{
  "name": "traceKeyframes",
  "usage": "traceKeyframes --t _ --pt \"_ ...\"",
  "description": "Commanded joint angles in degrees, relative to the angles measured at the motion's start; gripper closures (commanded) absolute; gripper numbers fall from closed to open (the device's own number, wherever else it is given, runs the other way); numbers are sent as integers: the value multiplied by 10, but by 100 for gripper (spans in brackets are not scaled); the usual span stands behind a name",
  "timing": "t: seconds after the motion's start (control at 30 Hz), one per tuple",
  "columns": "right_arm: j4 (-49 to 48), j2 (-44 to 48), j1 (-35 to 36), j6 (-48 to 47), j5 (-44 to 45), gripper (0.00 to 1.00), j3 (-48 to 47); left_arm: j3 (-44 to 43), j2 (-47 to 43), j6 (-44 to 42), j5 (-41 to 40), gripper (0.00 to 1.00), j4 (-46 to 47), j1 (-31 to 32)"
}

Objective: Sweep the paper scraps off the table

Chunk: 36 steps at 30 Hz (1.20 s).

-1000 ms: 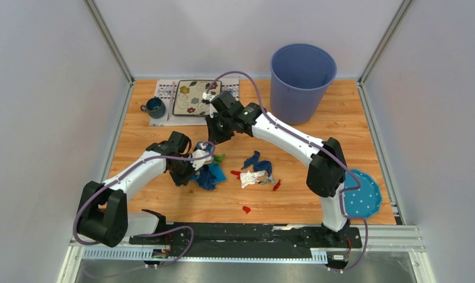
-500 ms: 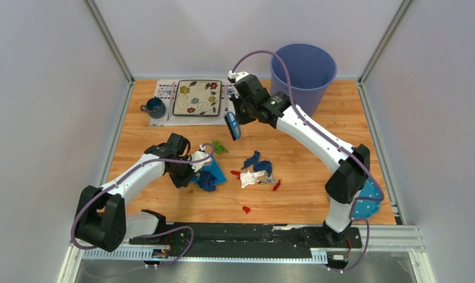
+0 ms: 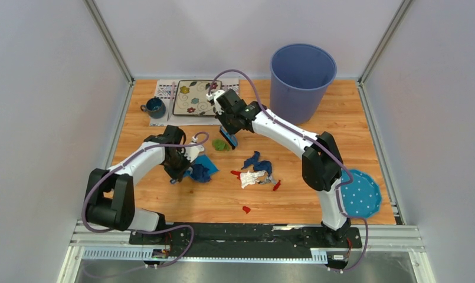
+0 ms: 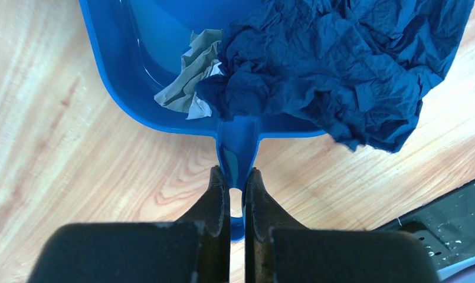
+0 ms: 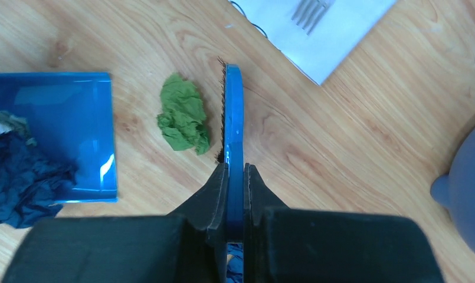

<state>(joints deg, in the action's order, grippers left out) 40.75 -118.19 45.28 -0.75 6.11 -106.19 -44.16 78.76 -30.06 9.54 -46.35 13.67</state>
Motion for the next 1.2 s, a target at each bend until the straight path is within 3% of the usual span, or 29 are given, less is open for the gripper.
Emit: traceKeyframes --t 0.0,0.33,0.57,0.83,1.17 --pt "-34 4 23 -36 7 100 -9 -46 31 14 14 100 0 -1" --pt "-45 33 33 100 -153 100 -12 -81 97 6 24 100 11 -1" --pt "15 84 32 66 -13 100 -12 -85 70 4 61 100 5 -1" --pt "21 231 29 -5 -7 100 -13 -20 1 53 201 100 118 -1" --pt "59 308 -40 -50 57 100 -63 0 -32 91 245 100 180 -2"
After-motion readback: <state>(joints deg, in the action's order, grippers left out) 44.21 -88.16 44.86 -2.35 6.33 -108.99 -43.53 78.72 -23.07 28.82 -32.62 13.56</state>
